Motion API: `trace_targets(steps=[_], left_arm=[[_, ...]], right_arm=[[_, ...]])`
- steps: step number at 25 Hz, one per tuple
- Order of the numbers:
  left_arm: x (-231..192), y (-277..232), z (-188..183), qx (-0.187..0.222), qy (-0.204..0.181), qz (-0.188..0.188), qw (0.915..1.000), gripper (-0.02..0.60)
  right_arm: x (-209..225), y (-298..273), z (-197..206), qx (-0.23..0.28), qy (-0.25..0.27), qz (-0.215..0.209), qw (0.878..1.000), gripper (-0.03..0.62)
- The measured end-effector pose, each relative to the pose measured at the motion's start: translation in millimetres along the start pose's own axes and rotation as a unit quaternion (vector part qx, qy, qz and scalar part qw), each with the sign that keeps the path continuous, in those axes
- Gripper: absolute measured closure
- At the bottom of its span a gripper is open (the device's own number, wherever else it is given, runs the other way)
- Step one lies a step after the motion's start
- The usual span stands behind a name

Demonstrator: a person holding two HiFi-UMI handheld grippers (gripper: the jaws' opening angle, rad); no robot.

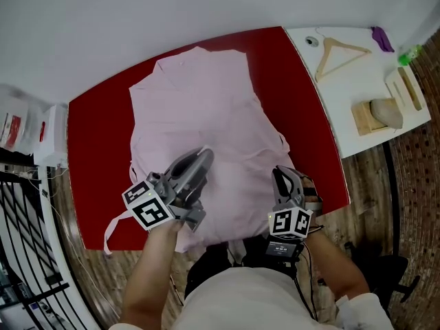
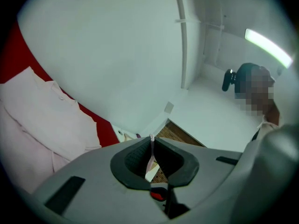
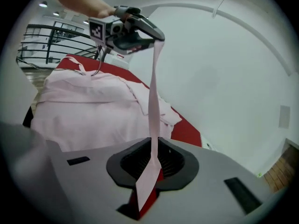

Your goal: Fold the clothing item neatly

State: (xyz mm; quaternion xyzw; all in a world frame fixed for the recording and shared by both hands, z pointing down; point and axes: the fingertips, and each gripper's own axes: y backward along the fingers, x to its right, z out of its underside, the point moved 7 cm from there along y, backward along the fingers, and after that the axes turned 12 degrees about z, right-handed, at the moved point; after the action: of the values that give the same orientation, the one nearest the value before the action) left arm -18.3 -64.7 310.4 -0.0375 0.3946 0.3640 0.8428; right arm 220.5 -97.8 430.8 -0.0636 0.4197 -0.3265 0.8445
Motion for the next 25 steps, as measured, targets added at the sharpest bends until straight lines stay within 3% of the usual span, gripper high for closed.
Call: trace_targets(steps=[3, 6, 11, 14, 15, 17, 21, 23, 25], left_arm=[[-11, 24, -4, 0.050, 0.046, -0.046, 0.9966, 0.560], [-32, 53, 1, 0.100, 0.092, -0.107, 0.9849, 0.560], [-72, 94, 30, 0.166, 0.197, -0.182, 0.9490, 0.560], [-100, 119, 48, 0.189, 0.232, -0.239, 0.9238, 0.557], [-107, 127, 52, 0.195, 0.238, -0.260, 0.9152, 0.533], [-118, 143, 57, 0.203, 0.240, -0.298, 0.9015, 0.421], [-122, 166, 57, 0.213, 0.205, -0.351, 0.8884, 0.394], [-121, 173, 55, 0.218, 0.185, -0.363, 0.8870, 0.394], [-117, 168, 52, 0.197, 0.162, -0.354, 0.8996, 0.394]], right_arm=[[-1, -18, 9, -0.018, 0.011, -0.007, 1.000, 0.569], [-5, -40, 11, -0.031, 0.022, -0.027, 0.999, 0.569], [-13, -70, 13, -0.049, 0.042, -0.070, 0.995, 0.569], [-19, -86, 19, -0.074, 0.052, -0.104, 0.991, 0.569], [-22, -90, 21, -0.083, 0.056, -0.113, 0.988, 0.569], [-25, -97, 25, -0.101, 0.062, -0.127, 0.985, 0.569], [-25, -103, 26, -0.113, 0.053, -0.134, 0.983, 0.570], [-24, -105, 26, -0.119, 0.031, -0.137, 0.983, 0.571], [-22, -107, 27, -0.125, 0.014, -0.140, 0.982, 0.571]])
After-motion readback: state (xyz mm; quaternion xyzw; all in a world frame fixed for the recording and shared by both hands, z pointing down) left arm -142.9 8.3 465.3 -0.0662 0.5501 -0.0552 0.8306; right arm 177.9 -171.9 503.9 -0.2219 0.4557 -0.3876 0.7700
